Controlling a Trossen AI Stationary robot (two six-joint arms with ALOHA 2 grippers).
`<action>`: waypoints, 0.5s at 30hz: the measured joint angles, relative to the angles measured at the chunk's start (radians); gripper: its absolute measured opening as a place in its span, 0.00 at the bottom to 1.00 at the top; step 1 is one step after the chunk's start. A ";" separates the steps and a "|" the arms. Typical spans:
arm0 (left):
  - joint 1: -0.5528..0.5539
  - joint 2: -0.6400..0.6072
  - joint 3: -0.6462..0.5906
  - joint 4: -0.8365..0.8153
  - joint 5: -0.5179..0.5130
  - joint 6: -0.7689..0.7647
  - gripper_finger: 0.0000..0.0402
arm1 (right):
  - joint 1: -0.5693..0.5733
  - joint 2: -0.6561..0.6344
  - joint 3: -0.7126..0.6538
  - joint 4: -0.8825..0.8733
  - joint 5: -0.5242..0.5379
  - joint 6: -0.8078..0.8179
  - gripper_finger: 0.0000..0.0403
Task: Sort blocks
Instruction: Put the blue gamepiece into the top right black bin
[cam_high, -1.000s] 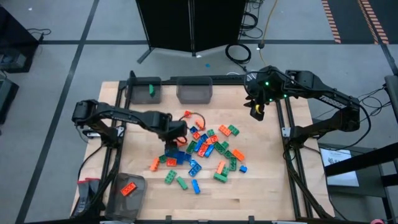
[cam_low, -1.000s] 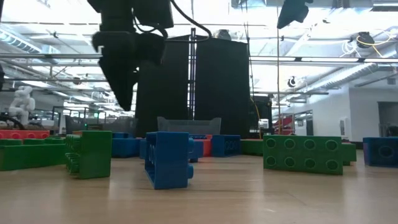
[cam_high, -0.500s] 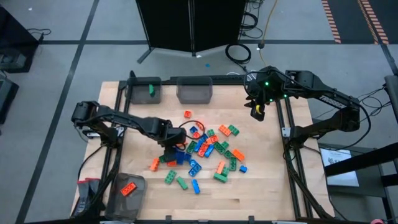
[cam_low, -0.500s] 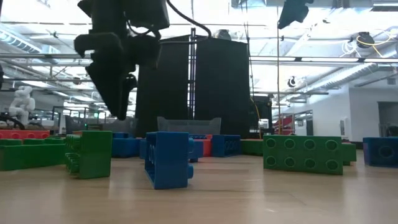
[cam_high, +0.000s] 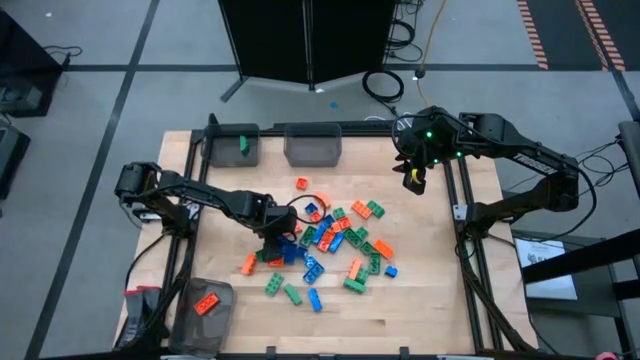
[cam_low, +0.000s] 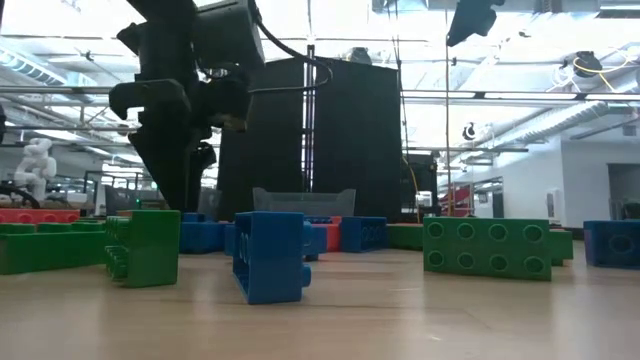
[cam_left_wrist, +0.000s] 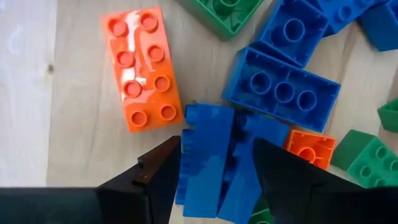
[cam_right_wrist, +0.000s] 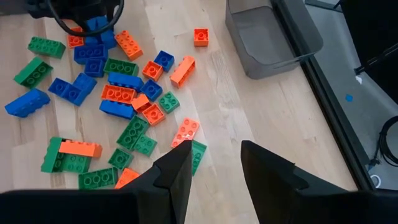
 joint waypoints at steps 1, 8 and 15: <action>0.004 0.000 -0.001 0.000 0.001 0.006 0.50 | 0.000 0.000 0.000 0.000 0.000 0.000 0.33; 0.053 -0.001 -0.004 -0.002 0.022 0.068 0.50 | 0.000 0.000 0.000 0.000 0.000 0.000 0.33; 0.104 0.000 -0.006 -0.009 0.065 0.036 0.50 | 0.000 0.000 0.000 0.000 0.000 0.007 0.33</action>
